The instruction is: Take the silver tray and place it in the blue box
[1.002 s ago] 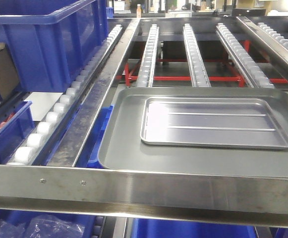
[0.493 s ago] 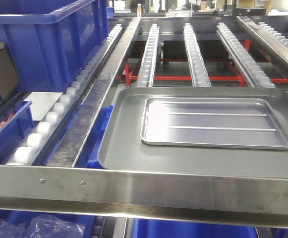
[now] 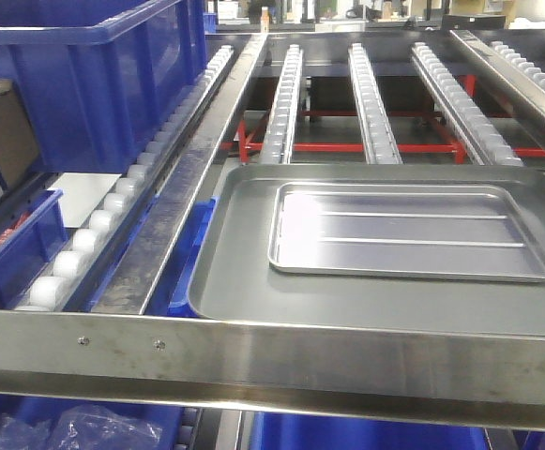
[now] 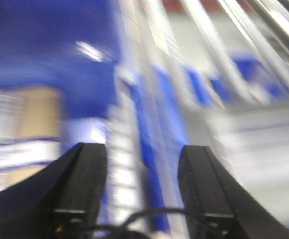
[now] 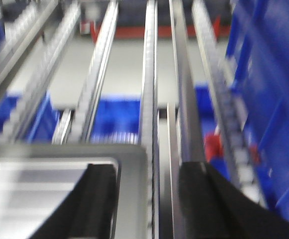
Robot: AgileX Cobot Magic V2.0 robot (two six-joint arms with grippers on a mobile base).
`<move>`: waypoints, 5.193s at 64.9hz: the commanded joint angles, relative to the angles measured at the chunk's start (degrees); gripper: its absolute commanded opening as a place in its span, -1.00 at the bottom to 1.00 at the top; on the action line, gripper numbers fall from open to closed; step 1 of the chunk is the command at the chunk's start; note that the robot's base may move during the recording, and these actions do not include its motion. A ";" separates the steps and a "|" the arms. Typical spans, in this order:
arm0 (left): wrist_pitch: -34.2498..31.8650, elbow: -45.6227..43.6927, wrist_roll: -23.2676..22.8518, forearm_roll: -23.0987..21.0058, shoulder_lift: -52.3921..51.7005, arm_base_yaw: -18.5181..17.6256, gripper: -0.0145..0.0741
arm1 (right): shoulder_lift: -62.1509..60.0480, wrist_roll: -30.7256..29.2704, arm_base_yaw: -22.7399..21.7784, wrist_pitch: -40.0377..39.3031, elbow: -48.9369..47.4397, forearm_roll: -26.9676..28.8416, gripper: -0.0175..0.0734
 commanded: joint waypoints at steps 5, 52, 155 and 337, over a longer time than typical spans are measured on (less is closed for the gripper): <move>-4.82 -6.74 0.18 -3.07 10.93 -11.60 -0.06 | 6.07 -1.39 3.30 1.15 -5.31 0.10 0.39; 22.94 -48.40 -32.70 15.90 58.01 -25.96 -0.06 | 39.58 2.15 12.43 17.32 -24.46 0.50 0.39; 21.76 -56.37 -36.83 13.04 76.77 -20.06 -0.06 | 65.25 5.72 9.88 8.88 -29.83 -3.12 0.25; 40.72 -44.63 -39.60 22.85 45.42 -26.05 -0.89 | 35.66 12.30 21.21 25.94 -30.23 -3.83 -0.49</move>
